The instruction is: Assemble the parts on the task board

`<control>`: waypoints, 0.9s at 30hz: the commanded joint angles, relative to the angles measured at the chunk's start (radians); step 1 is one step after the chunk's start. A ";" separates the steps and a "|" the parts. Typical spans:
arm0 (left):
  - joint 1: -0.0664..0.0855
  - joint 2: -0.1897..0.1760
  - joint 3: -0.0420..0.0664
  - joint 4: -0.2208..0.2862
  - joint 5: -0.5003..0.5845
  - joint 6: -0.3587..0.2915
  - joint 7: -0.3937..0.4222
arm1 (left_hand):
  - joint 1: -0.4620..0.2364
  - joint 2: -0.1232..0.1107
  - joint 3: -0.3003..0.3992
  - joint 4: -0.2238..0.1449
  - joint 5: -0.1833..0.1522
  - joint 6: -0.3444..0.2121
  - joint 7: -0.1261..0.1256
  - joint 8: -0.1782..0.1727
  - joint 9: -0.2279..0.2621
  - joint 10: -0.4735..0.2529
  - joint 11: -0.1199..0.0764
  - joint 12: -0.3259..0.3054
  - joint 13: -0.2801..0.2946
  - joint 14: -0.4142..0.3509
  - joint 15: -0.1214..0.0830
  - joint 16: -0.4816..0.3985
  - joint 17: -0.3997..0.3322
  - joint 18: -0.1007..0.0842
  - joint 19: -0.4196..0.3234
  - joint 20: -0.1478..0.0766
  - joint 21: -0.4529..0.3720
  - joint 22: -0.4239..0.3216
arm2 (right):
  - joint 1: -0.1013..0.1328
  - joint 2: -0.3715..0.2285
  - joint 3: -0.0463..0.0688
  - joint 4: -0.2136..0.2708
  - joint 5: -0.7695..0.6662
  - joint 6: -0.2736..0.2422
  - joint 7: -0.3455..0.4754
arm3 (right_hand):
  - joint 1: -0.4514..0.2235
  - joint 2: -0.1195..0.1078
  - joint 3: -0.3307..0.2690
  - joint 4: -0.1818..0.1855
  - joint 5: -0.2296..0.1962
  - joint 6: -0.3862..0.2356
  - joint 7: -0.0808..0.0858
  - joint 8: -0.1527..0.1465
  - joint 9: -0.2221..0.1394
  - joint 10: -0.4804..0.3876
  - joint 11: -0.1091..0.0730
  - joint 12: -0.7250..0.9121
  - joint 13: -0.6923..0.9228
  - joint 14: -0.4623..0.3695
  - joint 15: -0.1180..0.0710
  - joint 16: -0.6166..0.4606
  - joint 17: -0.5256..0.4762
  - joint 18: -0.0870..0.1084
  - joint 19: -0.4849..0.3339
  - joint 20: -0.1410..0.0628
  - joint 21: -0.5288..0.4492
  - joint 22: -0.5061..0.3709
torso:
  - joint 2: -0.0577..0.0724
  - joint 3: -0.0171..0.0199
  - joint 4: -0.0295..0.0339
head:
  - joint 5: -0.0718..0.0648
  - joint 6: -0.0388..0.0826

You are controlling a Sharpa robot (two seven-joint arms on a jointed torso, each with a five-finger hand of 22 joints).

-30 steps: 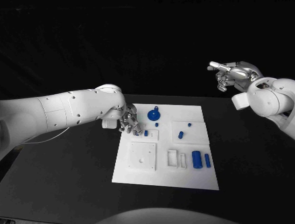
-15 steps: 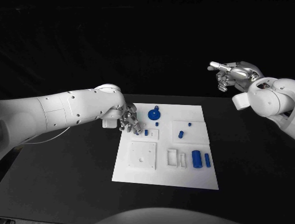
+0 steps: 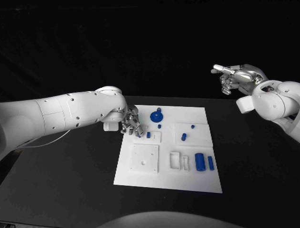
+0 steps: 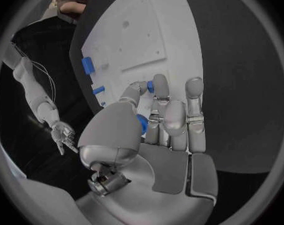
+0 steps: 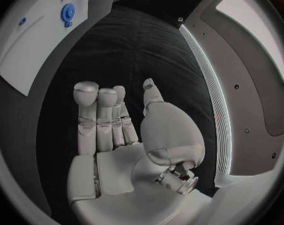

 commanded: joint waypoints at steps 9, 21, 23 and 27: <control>-0.004 -0.010 -0.003 0.032 0.026 -0.044 -0.018 | 0.023 -0.005 0.246 -0.118 -0.038 0.010 -0.004 0.005 0.047 0.011 -0.004 -0.011 0.005 0.011 -0.003 0.001 0.011 0.019 -0.001 0.001 0.013 0.018 | -0.005 -0.003 0.001 0.001 -0.008 0.027 0.002 | -0.002 0.005 -0.002 -0.003 -0.003 0.006 -0.001 -0.002 -0.001 0.006 0.000 0.001 0.001 0.004 -0.004 -0.001 -0.002 0.011 0.047 -0.002 -0.002 0.076 | -0.001 0.0008 0.0013 | 0.002 0.001; 0.013 -0.020 -0.003 0.047 0.022 -0.037 -0.032 | 0.027 -0.011 0.252 -0.113 -0.032 0.011 -0.005 0.005 0.055 0.013 -0.005 -0.014 0.005 0.010 -0.003 0.001 0.011 0.021 -0.001 0.001 0.015 0.018 | -0.009 -0.001 0.001 -0.005 -0.008 0.036 0.000 | -0.002 0.005 -0.002 -0.003 -0.003 0.006 -0.001 -0.002 -0.001 0.006 0.000 0.001 0.001 0.004 -0.004 -0.001 -0.002 0.011 0.047 -0.002 -0.002 0.076 | 0.000 0.0010 0.0002 | 0.004 0.001; 0.015 -0.022 -0.003 0.049 0.021 -0.033 -0.036 | 0.027 -0.011 0.252 -0.112 -0.032 0.011 -0.005 0.004 0.055 0.012 -0.005 -0.015 0.005 0.010 -0.004 0.000 0.009 0.021 -0.002 0.001 0.015 0.018 | -0.010 0.000 0.001 -0.007 -0.008 0.037 0.000 | -0.002 0.005 -0.002 -0.003 -0.003 0.006 -0.001 -0.002 -0.001 0.006 0.000 0.001 0.001 0.004 -0.004 -0.001 -0.002 0.011 0.047 -0.002 -0.002 0.076 | 0.000 0.0010 0.0002 | 0.004 0.001; 0.023 -0.026 -0.002 0.054 0.016 -0.024 -0.043 | 0.027 -0.012 0.253 -0.111 -0.032 0.010 -0.005 0.004 0.056 0.011 -0.005 -0.016 0.005 0.009 -0.004 -0.003 0.007 0.021 -0.003 0.001 0.015 0.018 | -0.012 0.000 0.001 -0.011 -0.008 0.039 0.000 | -0.003 0.005 -0.003 -0.001 -0.005 0.005 -0.001 -0.003 -0.001 0.006 0.000 0.000 0.001 0.003 -0.004 -0.002 -0.003 0.011 0.046 -0.002 -0.004 0.076 | 0.000 0.0008 0.0006 | 0.004 -0.002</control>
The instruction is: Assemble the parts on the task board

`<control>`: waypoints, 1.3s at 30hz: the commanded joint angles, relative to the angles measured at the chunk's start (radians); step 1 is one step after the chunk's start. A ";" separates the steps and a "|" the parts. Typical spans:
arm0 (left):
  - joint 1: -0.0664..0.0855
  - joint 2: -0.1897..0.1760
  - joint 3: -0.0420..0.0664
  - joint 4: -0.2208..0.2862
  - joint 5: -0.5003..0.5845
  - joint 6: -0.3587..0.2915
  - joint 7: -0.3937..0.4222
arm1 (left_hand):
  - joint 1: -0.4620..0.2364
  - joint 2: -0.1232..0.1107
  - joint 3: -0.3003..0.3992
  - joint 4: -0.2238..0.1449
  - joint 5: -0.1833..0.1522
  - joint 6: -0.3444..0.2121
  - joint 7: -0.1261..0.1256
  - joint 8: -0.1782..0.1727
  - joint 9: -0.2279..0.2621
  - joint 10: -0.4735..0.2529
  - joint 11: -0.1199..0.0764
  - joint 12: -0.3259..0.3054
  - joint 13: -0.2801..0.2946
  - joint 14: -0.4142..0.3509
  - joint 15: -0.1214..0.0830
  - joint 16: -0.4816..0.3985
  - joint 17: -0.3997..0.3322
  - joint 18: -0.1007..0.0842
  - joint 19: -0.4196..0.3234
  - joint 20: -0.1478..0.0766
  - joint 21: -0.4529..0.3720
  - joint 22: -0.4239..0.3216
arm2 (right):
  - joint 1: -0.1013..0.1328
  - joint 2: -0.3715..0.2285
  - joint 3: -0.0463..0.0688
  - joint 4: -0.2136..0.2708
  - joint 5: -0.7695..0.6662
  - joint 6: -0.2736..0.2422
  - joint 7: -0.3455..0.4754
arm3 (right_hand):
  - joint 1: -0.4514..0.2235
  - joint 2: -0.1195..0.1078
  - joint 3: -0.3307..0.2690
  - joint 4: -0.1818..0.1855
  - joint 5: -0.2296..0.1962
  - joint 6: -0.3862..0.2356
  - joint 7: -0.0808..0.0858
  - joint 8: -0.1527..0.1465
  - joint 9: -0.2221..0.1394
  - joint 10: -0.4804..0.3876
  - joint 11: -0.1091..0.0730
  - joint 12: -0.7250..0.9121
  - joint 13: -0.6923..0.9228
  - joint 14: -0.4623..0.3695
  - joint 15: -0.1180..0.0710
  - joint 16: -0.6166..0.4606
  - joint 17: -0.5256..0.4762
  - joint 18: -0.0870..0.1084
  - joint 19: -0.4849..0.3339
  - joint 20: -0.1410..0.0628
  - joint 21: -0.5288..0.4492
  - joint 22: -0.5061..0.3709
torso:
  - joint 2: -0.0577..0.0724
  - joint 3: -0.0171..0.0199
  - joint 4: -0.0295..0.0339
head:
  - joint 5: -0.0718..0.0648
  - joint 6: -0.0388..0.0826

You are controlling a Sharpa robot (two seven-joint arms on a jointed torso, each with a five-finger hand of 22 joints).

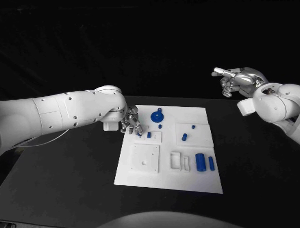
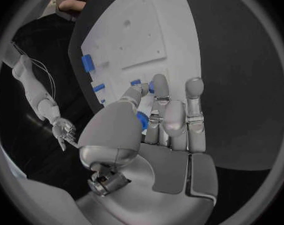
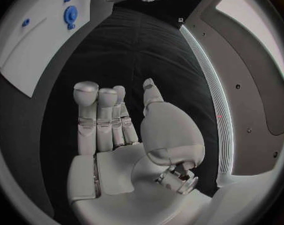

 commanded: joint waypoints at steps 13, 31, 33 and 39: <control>0.026 -0.011 0.004 0.031 -0.007 0.049 -0.012 | 0.015 0.001 0.171 -0.165 0.002 0.009 -0.001 0.002 0.010 0.007 0.000 -0.006 0.001 0.004 -0.001 -0.004 -0.001 0.019 -0.005 0.001 0.006 0.018 | -0.004 0.003 0.001 -0.010 -0.007 0.025 0.003 | -0.003 0.005 -0.003 -0.001 -0.004 0.005 -0.001 -0.003 -0.001 0.006 0.000 0.000 0.001 0.003 -0.004 -0.002 -0.001 0.011 0.046 -0.002 -0.004 0.076 | 0.001 -0.0001 -0.0006 | 0.000 -0.005; 0.051 0.073 0.003 -0.101 0.030 0.266 -0.021 | 0.009 0.008 0.170 -0.181 0.004 0.003 -0.002 0.002 0.071 0.002 0.000 -0.010 -0.001 0.000 0.001 -0.005 0.010 0.017 -0.017 0.003 0.011 0.019 | -0.007 0.011 0.000 -0.015 -0.007 0.026 0.003 | -0.003 0.005 -0.003 -0.001 -0.004 0.005 -0.001 -0.003 -0.001 0.006 0.000 0.000 0.001 0.003 -0.004 -0.002 -0.001 0.011 0.046 -0.002 -0.004 0.076 | 0.001 0.0001 -0.0022 | 0.007 -0.008; 0.052 0.085 0.003 -0.120 0.033 0.280 -0.020 | 0.009 0.008 0.170 -0.182 0.004 0.003 -0.002 0.002 0.074 0.002 0.000 -0.010 -0.001 0.000 0.001 -0.005 0.010 0.017 -0.017 0.003 0.011 0.019 | -0.007 0.012 0.000 -0.015 -0.007 0.026 0.003 | -0.003 0.005 -0.003 -0.001 -0.004 0.005 -0.001 -0.003 -0.001 0.006 0.000 0.000 0.001 0.003 -0.004 -0.002 -0.001 0.011 0.046 -0.002 -0.004 0.076 | 0.001 0.0003 -0.0013 | 0.007 -0.010; 0.048 0.116 0.001 -0.165 0.042 0.296 -0.015 | 0.006 0.010 0.171 -0.185 0.006 0.001 -0.002 0.002 0.088 0.002 -0.001 -0.009 0.000 0.000 0.000 -0.004 0.012 0.016 -0.017 0.002 0.013 0.019 | -0.007 0.015 0.000 -0.015 -0.007 0.026 0.002 | -0.003 0.005 -0.003 -0.001 -0.004 0.005 -0.001 -0.003 -0.001 0.006 0.000 0.000 0.001 0.003 -0.004 -0.002 -0.001 0.011 0.046 -0.002 -0.004 0.076 | 0.001 -0.0004 -0.0026 | 0.008 -0.013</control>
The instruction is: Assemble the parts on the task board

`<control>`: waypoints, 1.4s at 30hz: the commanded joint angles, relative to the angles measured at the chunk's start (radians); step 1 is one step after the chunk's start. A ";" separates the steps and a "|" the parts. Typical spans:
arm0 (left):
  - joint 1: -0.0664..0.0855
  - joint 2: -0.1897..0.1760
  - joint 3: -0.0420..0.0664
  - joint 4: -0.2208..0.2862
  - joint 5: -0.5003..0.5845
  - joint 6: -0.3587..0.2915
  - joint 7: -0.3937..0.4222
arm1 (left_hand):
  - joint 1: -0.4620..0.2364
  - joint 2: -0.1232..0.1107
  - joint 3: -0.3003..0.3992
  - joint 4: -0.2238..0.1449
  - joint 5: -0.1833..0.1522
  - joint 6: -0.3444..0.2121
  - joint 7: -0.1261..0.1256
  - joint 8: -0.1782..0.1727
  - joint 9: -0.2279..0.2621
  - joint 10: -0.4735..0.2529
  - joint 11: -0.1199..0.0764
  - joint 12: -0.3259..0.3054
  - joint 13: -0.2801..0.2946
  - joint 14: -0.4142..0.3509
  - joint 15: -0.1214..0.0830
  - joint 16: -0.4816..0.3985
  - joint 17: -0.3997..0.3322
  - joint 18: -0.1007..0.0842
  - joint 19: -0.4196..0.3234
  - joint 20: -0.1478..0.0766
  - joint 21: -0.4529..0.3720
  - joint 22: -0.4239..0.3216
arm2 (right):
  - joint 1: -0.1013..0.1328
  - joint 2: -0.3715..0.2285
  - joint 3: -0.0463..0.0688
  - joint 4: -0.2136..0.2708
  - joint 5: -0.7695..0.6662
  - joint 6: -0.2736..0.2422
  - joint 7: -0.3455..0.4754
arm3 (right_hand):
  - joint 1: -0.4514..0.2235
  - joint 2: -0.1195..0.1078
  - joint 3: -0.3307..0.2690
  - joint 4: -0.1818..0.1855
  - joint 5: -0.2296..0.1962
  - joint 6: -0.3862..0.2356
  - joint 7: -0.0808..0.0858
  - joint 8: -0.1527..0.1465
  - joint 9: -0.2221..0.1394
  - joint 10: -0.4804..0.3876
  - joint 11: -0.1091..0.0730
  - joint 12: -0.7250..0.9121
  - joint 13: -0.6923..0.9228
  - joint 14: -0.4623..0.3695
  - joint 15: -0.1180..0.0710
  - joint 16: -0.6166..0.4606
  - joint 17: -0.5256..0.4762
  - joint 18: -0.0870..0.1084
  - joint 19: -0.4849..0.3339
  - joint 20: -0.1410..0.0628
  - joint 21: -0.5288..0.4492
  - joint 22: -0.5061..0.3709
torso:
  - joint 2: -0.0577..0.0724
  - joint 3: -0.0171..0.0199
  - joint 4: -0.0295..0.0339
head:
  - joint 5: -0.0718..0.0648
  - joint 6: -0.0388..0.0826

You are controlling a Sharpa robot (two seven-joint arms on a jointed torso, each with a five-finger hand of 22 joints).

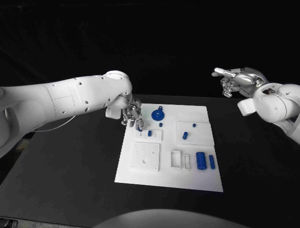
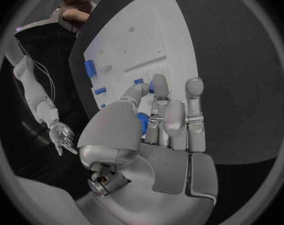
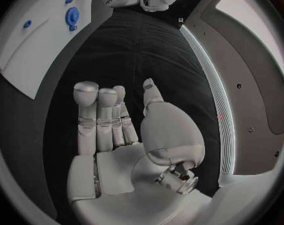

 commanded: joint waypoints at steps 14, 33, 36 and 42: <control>-0.026 0.033 -0.001 -0.034 0.021 0.027 -0.013 | -0.005 0.010 0.176 -0.184 0.011 0.000 -0.003 0.003 0.108 0.003 -0.004 -0.001 0.000 0.001 -0.002 -0.005 0.003 0.016 -0.005 -0.004 0.010 0.018 | -0.001 0.006 0.001 0.001 -0.006 0.016 0.005 | -0.003 0.005 -0.003 -0.001 -0.004 0.005 -0.001 -0.003 -0.001 0.006 0.000 0.000 0.001 0.003 -0.004 -0.002 -0.002 0.011 0.046 -0.002 -0.004 0.076 | 0.000 0.0003 0.0005 | -0.001 -0.008; -0.035 0.033 -0.001 -0.048 0.024 0.036 -0.029 | -0.010 0.008 0.180 -0.186 0.017 0.000 -0.004 0.003 0.127 0.003 -0.005 -0.002 0.000 0.001 -0.003 -0.004 0.006 0.014 -0.006 -0.005 0.011 0.018 | -0.001 0.005 0.001 0.003 -0.006 0.015 0.005 | -0.003 0.005 -0.003 -0.001 -0.004 0.005 -0.001 -0.003 -0.001 0.006 0.000 0.000 0.001 0.003 -0.004 -0.002 -0.002 0.011 0.046 -0.002 -0.004 0.076 | 0.001 -0.0006 0.0015 | -0.002 -0.011; -0.035 0.034 -0.001 -0.051 0.031 0.040 -0.033 | -0.010 0.008 0.180 -0.186 0.016 0.000 -0.004 0.003 0.129 0.002 -0.005 -0.002 0.000 0.001 -0.003 -0.005 0.006 0.014 -0.007 -0.005 0.011 0.018 | -0.001 0.005 0.001 0.003 -0.006 0.016 0.005 | -0.003 0.005 -0.003 -0.001 -0.004 0.005 -0.001 -0.003 -0.001 0.006 0.000 0.000 0.001 0.003 -0.004 -0.002 -0.002 0.011 0.046 -0.002 -0.004 0.076 | 0.000 -0.0004 0.0009 | -0.002 -0.011; -0.036 0.036 -0.001 -0.057 0.035 0.037 -0.037 | -0.011 0.008 0.181 -0.186 0.017 -0.001 -0.004 0.004 0.136 0.001 -0.005 -0.002 0.001 0.001 -0.003 -0.005 0.005 0.014 -0.007 -0.005 0.011 0.018 | -0.001 0.006 0.001 0.003 -0.006 0.016 0.005 | -0.003 0.005 -0.003 -0.001 -0.004 0.005 -0.001 -0.003 -0.001 0.006 0.000 0.000 0.001 0.003 -0.004 -0.002 -0.002 0.011 0.046 -0.002 -0.004 0.076 | 0.000 0.0002 0.0009 | -0.003 -0.012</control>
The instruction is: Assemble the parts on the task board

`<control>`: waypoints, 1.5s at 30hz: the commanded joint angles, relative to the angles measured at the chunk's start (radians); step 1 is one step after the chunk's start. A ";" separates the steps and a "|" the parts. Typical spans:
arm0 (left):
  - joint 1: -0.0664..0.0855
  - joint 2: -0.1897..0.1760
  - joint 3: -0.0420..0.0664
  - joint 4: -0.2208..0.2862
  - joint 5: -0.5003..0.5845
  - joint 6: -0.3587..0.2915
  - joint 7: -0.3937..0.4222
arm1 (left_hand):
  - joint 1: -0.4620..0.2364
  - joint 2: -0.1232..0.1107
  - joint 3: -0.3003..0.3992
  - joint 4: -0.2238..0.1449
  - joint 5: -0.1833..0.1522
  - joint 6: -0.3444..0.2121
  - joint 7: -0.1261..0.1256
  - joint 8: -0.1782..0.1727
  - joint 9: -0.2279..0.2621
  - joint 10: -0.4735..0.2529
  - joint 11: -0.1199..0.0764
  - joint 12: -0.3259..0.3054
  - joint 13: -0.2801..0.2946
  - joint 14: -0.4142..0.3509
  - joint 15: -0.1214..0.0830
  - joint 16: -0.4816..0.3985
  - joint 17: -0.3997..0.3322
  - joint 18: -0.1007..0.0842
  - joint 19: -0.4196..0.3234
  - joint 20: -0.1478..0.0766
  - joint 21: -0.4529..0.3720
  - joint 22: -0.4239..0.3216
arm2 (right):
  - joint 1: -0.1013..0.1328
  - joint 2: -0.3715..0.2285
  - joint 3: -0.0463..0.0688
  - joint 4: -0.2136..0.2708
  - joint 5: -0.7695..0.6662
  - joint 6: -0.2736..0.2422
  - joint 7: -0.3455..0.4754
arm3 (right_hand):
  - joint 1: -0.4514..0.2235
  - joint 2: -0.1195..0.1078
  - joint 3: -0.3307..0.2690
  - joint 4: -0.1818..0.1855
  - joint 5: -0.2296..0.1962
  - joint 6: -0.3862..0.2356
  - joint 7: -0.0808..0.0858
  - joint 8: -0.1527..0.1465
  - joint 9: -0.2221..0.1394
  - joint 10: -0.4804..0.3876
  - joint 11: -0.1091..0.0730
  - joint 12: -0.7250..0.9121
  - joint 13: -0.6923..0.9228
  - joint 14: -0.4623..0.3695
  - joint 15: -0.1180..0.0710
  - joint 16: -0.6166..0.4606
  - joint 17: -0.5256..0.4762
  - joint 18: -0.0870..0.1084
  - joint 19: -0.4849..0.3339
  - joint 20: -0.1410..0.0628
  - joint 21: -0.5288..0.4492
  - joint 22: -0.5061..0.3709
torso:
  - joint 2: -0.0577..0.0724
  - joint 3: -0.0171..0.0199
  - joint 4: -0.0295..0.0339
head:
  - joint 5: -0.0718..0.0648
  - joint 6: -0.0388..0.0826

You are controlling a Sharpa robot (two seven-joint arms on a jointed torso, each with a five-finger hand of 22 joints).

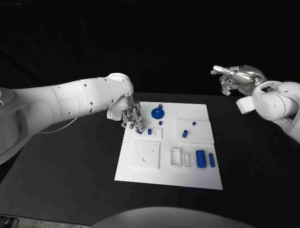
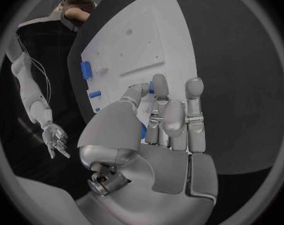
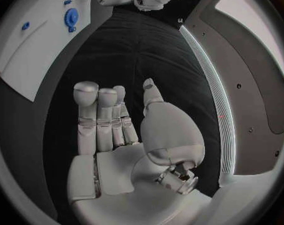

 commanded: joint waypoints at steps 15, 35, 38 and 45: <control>-0.010 0.018 0.000 -0.021 0.037 0.025 -0.044 | -0.013 0.008 0.185 -0.184 0.005 0.004 -0.007 0.004 0.152 -0.001 -0.004 -0.003 0.001 -0.002 -0.006 -0.009 -0.002 0.013 -0.003 -0.003 0.003 0.018 | 0.000 0.001 0.001 0.003 -0.007 0.015 0.005 | -0.001 0.005 -0.003 -0.001 -0.006 0.005 -0.001 -0.002 -0.001 0.006 0.000 0.000 0.002 0.003 -0.004 -0.002 -0.002 0.011 0.047 -0.002 -0.004 0.077 | 0.000 0.0015 0.0000 | -0.002 -0.005; -0.011 0.034 0.000 -0.035 0.054 0.047 -0.066 | -0.057 0.008 0.186 -0.180 0.004 0.013 -0.020 0.006 0.275 0.013 -0.004 -0.010 0.002 0.000 -0.009 -0.011 -0.001 0.005 0.004 -0.006 -0.010 0.017 | 0.000 0.003 0.001 0.003 -0.010 0.019 0.005 | 0.003 0.006 -0.001 -0.005 -0.004 0.005 -0.001 -0.002 -0.001 0.006 0.000 0.000 0.002 0.003 -0.004 -0.003 -0.002 0.010 0.047 -0.002 -0.004 0.077 | 0.000 0.0003 0.0005 | -0.004 -0.009; -0.011 0.035 0.000 -0.034 0.056 0.044 -0.067 | -0.058 0.008 0.187 -0.181 0.004 0.011 -0.020 0.003 0.296 0.014 -0.004 -0.012 0.001 0.001 -0.010 -0.010 0.000 0.003 0.006 -0.007 -0.012 0.017 | -0.001 0.003 0.001 0.003 -0.011 0.020 0.005 | 0.003 0.006 -0.001 -0.005 -0.004 0.005 -0.001 -0.002 -0.001 0.006 0.000 0.000 0.002 0.003 -0.004 -0.003 -0.002 0.010 0.047 -0.002 -0.004 0.077 | 0.000 0.0001 0.0007 | -0.005 -0.009; -0.011 0.036 0.000 -0.033 0.044 0.019 -0.062 | -0.059 0.007 0.186 -0.179 0.001 0.011 -0.021 0.004 0.302 0.014 -0.004 -0.011 0.002 0.001 -0.010 -0.012 -0.002 0.003 0.007 -0.007 -0.013 0.017 | -0.001 0.003 0.001 0.003 -0.011 0.021 0.006 | 0.003 0.006 -0.001 -0.005 -0.004 0.005 -0.001 -0.002 -0.001 0.006 0.000 0.000 0.002 0.003 -0.004 -0.003 -0.002 0.010 0.047 -0.002 -0.004 0.077 | 0.000 -0.0002 0.0001 | -0.005 -0.008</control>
